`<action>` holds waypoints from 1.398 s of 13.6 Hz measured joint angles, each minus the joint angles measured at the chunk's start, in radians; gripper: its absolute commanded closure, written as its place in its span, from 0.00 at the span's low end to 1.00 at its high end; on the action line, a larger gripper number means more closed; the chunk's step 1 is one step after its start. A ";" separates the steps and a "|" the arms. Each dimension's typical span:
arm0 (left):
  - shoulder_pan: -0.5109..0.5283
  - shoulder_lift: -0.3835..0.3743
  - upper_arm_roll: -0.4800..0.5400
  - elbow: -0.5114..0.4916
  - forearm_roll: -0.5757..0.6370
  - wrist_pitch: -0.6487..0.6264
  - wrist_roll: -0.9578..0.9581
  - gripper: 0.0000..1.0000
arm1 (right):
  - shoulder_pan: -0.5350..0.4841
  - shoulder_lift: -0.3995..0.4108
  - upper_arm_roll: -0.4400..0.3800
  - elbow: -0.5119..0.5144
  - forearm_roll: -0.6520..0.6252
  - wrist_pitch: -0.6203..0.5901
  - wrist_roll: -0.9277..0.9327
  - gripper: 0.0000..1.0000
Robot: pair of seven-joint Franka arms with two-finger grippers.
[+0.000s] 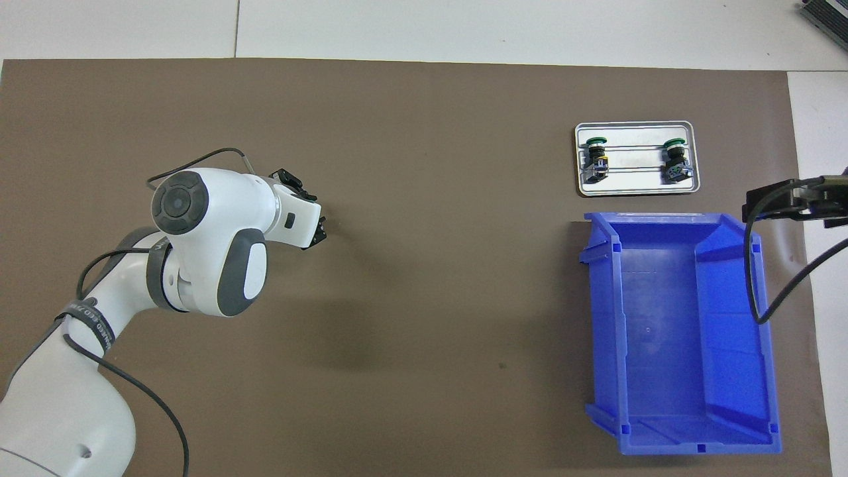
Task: Place and press button with both arms
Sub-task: 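Lift the button with the left gripper and pull it back toward the left arm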
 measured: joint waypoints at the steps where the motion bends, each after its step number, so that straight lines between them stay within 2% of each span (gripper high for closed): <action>1: 0.009 -0.013 0.000 0.000 -0.005 -0.018 0.007 0.72 | 0.000 0.000 0.000 0.000 0.000 0.000 0.000 0.00; 3: 0.040 -0.031 -0.001 0.001 -0.045 -0.053 0.052 0.72 | 0.000 0.000 0.000 0.000 0.000 0.000 0.000 0.00; 5: 0.082 -0.043 -0.002 0.010 -0.153 -0.099 0.139 0.72 | 0.000 0.000 0.000 0.000 0.000 0.000 0.000 0.00; 7: 0.134 -0.053 0.000 0.049 -0.238 -0.194 0.215 0.70 | 0.000 0.000 0.000 0.000 0.000 0.000 0.000 0.00; 9: 0.191 -0.059 -0.002 0.091 -0.259 -0.290 0.249 0.69 | 0.000 0.000 0.000 0.000 0.000 0.000 0.000 0.00; 13: 0.292 -0.076 -0.001 0.109 -0.407 -0.410 0.393 0.69 | 0.000 0.000 0.000 0.000 0.000 0.000 0.000 0.00; 18: 0.405 -0.093 0.000 0.109 -0.453 -0.535 0.517 0.71 | 0.000 0.000 0.000 0.000 0.000 0.000 0.000 0.00; 19: 0.421 -0.096 0.000 0.109 -0.457 -0.554 0.540 0.75 | 0.000 0.000 0.000 0.000 0.000 0.000 0.000 0.00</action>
